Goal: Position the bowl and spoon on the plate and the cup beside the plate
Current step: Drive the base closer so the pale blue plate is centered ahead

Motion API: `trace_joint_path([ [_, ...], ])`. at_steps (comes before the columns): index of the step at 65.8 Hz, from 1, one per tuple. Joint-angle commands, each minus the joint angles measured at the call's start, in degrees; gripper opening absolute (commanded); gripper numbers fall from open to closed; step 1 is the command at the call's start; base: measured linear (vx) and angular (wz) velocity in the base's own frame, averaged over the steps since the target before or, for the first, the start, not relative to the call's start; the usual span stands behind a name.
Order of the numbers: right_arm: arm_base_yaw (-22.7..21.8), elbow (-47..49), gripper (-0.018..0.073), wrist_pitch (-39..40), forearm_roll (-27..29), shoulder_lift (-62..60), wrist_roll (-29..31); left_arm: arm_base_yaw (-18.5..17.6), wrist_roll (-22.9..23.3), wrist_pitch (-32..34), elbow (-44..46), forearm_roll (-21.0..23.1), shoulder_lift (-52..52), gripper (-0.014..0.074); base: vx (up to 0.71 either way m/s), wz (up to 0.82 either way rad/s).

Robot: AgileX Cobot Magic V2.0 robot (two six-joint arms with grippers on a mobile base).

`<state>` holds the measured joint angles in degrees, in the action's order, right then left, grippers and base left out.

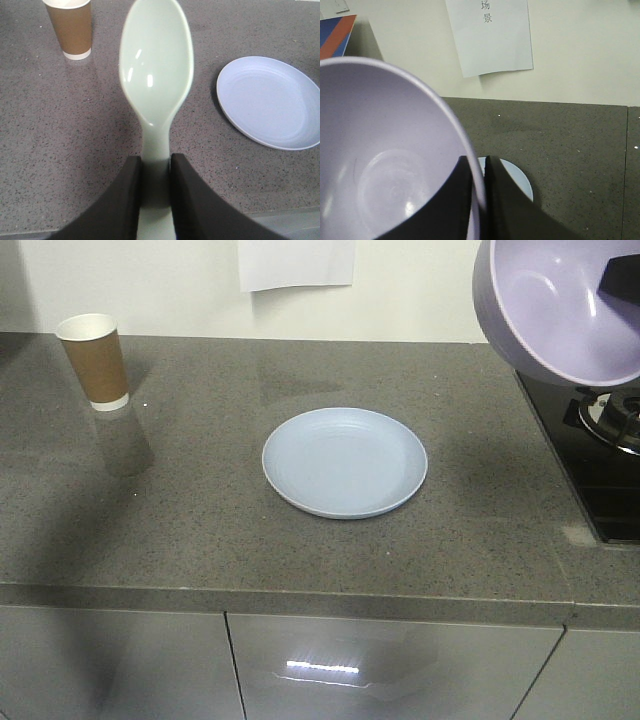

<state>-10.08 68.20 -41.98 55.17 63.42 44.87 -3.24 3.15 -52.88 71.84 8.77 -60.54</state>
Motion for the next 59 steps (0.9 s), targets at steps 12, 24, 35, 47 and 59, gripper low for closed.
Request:
trace_joint_path([
  [12,0.1,1.89,-0.001,2.01,2.56,-1.07,0.6,-0.28,0.17,3.34,1.36,0.99,1.09,-0.0006,0.02,-0.02],
  [24,0.1,1.89,-0.001,2.01,2.56,-1.07,0.6,-0.28,0.17,3.34,1.36,0.99,1.09,-0.0006,0.01,-0.01],
  [35,0.1,1.89,-0.001,2.01,2.56,-1.07,0.6,-0.28,0.17,3.34,1.36,0.99,1.09,-0.0006,0.01,-0.01],
  [47,0.1,1.89,-0.001,2.01,2.56,-1.07,0.6,-0.28,0.17,3.34,1.36,0.99,1.09,-0.0006,0.02,0.0],
  [59,0.1,1.89,-0.001,2.01,2.56,-1.07,0.6,-0.28,0.17,3.34,1.36,0.99,1.09,-0.0006,0.01,0.0],
])
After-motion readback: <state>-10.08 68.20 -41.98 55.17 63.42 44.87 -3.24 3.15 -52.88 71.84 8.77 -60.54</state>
